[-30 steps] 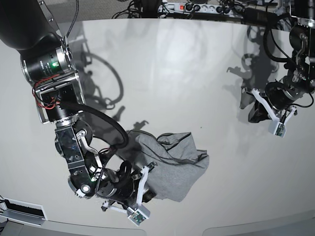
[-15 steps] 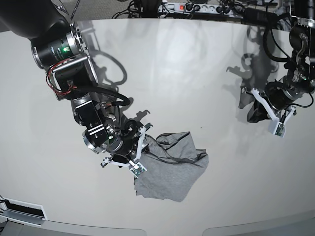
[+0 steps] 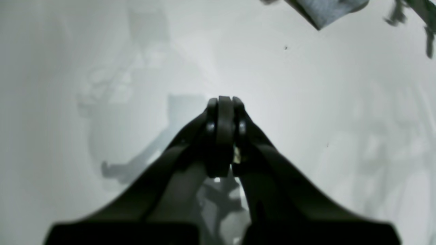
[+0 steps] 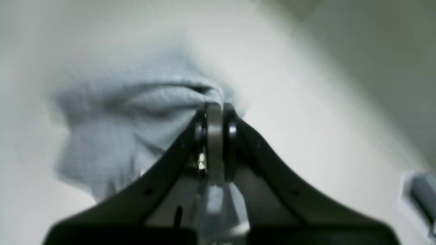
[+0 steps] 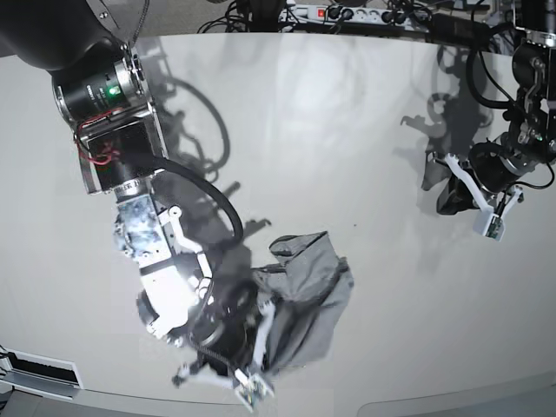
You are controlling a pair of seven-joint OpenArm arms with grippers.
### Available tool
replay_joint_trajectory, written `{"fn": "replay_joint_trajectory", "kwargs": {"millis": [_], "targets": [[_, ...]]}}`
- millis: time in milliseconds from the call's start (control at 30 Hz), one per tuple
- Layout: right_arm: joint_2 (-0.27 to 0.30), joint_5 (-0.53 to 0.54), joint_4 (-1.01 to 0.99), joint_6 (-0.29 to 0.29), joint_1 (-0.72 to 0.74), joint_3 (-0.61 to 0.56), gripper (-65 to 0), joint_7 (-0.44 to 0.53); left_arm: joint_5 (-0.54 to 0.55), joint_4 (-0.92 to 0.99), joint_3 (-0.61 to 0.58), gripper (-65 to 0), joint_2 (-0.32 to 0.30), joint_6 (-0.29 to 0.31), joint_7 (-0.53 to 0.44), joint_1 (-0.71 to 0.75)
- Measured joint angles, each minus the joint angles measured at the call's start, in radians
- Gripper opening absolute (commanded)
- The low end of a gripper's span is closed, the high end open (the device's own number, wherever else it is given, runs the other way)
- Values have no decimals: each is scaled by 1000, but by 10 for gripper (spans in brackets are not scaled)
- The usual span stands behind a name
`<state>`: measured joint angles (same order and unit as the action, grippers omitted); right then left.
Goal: Layout the t-shirt on the table in an organized manner, then fold the t-shirt properly
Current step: 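Lift the grey t-shirt with the right gripper and shake it out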
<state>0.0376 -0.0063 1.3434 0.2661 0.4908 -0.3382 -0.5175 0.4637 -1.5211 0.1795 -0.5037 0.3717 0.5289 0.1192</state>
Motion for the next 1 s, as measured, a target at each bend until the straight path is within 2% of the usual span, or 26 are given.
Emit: {"fn": "replay_joint_trajectory", "kwargs": {"millis": [67,333,400,467,533,567,633,700,800,867,900,967,1000], "targets": [[-2,39,132,1,6,0,-650,-88,0,0,0,-650,-1,1,7,0],[-2,50,310,14,3,1,-650,-39,0,0,0,-650,0,3,7,-1],[-3,90,325,88,5,1,-650,-11,0,0,0,-650,0,3,8,-1],[-2,208,325,229,5,1,-650,-2,0,0,0,-650,0,3,8,0],[-5,326,324,404,-1,0,-650,-4,0,0,0,-650,0,3,7,-1],[-10,362,325,448,-4,-3,-650,-3,0,0,0,-650,0,3,7,-1],[-31,378,325,441,-5,-8,-650,-2,0,0,0,-650,0,3,7,-1],[-44,349,325,436,3,-6,-650,-2,0,0,0,-650,0,3,7,-1],[-58,257,325,229,3,28,-650,11,0,0,0,-650,0,3,7,0],[-55,195,325,139,3,80,-650,-14,0,0,0,-650,0,3,7,0],[-52,171,325,114,3,106,-650,-46,0,0,0,-650,0,3,7,0],[-42,144,316,114,0,142,-634,-81,0,0,0,-650,0,3,7,0],[-38,137,306,114,0,154,-569,-96,0,0,0,-650,0,3,7,0]]}}
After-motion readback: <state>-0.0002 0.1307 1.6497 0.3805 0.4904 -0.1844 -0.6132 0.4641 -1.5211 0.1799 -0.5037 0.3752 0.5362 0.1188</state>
